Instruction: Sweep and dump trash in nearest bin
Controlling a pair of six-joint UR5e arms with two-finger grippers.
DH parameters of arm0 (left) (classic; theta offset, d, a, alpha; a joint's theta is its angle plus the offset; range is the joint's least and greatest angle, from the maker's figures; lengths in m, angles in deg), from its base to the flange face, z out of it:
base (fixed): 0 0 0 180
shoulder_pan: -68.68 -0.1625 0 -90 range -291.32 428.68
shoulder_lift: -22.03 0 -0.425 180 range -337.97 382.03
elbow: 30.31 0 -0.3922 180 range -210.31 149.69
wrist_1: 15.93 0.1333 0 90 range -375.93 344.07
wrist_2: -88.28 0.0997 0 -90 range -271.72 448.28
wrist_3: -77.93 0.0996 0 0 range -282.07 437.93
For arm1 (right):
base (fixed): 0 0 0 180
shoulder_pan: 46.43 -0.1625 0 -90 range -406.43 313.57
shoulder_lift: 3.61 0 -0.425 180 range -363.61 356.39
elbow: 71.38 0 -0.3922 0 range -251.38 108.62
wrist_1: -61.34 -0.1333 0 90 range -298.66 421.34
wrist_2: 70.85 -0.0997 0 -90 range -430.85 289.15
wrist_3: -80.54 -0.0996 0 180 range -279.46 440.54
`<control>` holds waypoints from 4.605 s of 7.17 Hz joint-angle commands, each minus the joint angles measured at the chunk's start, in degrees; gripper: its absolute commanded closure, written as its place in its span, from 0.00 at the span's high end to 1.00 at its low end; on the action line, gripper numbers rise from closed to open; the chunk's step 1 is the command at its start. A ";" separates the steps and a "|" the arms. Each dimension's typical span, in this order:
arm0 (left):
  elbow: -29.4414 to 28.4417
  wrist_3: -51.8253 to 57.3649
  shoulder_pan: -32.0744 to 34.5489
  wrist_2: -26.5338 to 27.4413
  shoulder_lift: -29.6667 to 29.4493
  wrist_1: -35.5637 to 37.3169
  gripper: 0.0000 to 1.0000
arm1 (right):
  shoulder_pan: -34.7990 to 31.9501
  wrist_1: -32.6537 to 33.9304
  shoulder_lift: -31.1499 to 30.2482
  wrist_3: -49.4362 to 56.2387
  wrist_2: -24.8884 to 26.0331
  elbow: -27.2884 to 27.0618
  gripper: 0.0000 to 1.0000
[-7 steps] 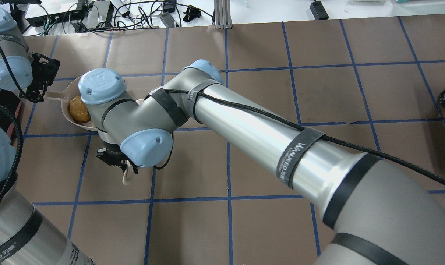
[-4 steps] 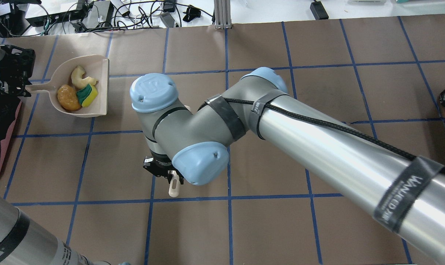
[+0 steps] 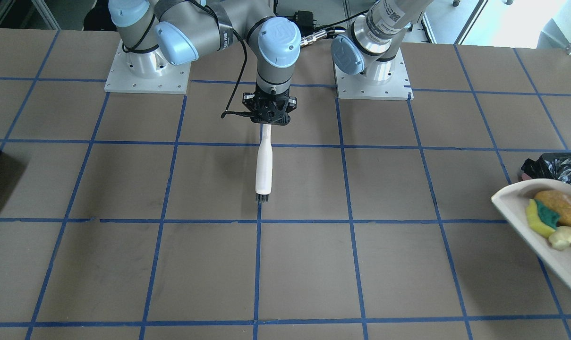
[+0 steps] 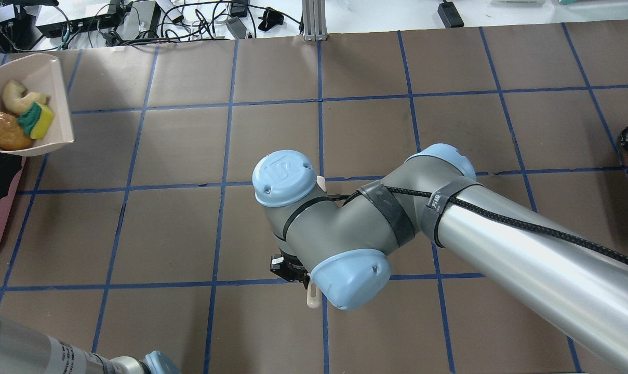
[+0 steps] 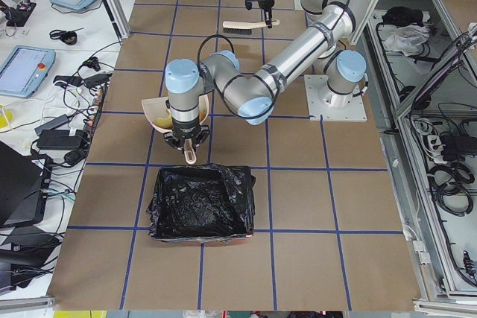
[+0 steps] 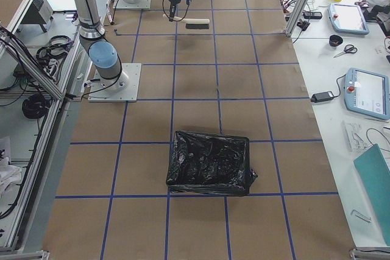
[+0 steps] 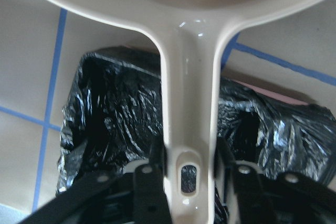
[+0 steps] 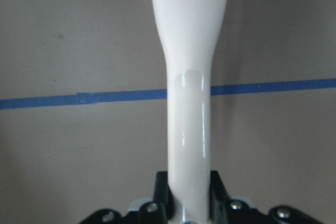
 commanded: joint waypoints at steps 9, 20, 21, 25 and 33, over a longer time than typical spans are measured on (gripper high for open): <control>-12.75 6.57 -12.14 5.72 -14.25 18.54 0.00 | 3.39 2.37 0.55 -0.06 -2.70 -2.23 0.00; -7.75 32.84 -8.63 12.15 -14.16 43.95 0.00 | 2.24 5.89 2.04 -0.23 -3.14 -3.46 0.10; -7.83 33.37 -8.63 12.15 -13.73 44.04 0.00 | 2.24 6.06 2.04 -0.23 -3.06 -3.20 0.25; -8.36 32.86 -6.79 10.92 -7.07 35.32 0.00 | 2.51 6.15 2.13 -0.14 -2.88 -3.11 0.65; -0.65 -45.18 22.34 11.89 6.39 -5.95 0.00 | 6.88 -19.29 -10.26 0.90 2.64 19.27 1.00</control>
